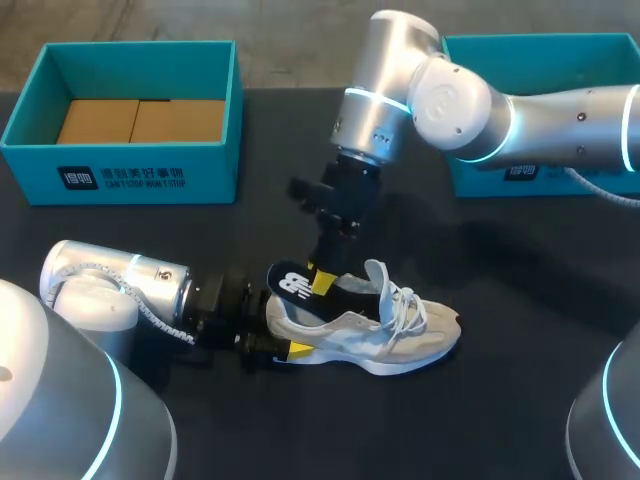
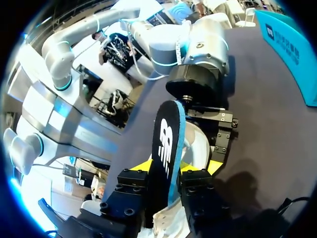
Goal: Take the shoe out of the shoebox, open the shoe tongue, remove and reinsert the insole, then place the shoe into the shoebox
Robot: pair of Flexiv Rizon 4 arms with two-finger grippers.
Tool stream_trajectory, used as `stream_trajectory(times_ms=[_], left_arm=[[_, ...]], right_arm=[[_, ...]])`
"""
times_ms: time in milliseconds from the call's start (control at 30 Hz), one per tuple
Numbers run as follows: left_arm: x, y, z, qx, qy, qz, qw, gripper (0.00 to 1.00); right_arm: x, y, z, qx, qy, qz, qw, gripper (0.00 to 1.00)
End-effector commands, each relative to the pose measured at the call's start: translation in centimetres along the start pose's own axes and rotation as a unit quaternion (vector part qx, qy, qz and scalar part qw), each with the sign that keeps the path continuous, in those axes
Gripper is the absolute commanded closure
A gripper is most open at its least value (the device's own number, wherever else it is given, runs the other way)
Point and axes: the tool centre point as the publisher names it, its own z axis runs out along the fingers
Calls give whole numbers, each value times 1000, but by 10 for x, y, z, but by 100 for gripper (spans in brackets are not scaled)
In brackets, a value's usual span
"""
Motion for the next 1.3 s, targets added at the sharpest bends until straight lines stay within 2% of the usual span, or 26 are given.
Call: stream_trajectory(times_ms=[33, 500, 633, 700, 933, 1167, 1300], left_arm=[[-1, 3, 1, 0, 0, 0, 1000, 100], [-1, 3, 1, 0, 0, 0, 1000, 100], [-1, 3, 1, 0, 0, 0, 1000, 100], [-1, 3, 1, 0, 0, 0, 1000, 100], [-1, 3, 1, 0, 0, 0, 1000, 100], [-1, 3, 1, 0, 0, 0, 1000, 100], [-1, 3, 1, 0, 0, 0, 1000, 100]], right_arm=[[5, 0, 4, -2, -2, 3, 1000, 74], [9, -2, 12, -25, -7, 3, 1000, 80], [9, -3, 12, -30, -10, 3, 999, 86], [10, -3, 12, -34, -12, 1, 999, 100], [12, -2, 6, -42, -32, -7, 999, 100], [17, 7, -12, -44, -78, -30, 995, 100], [17, 7, -12, -44, -78, -30, 995, 100]])
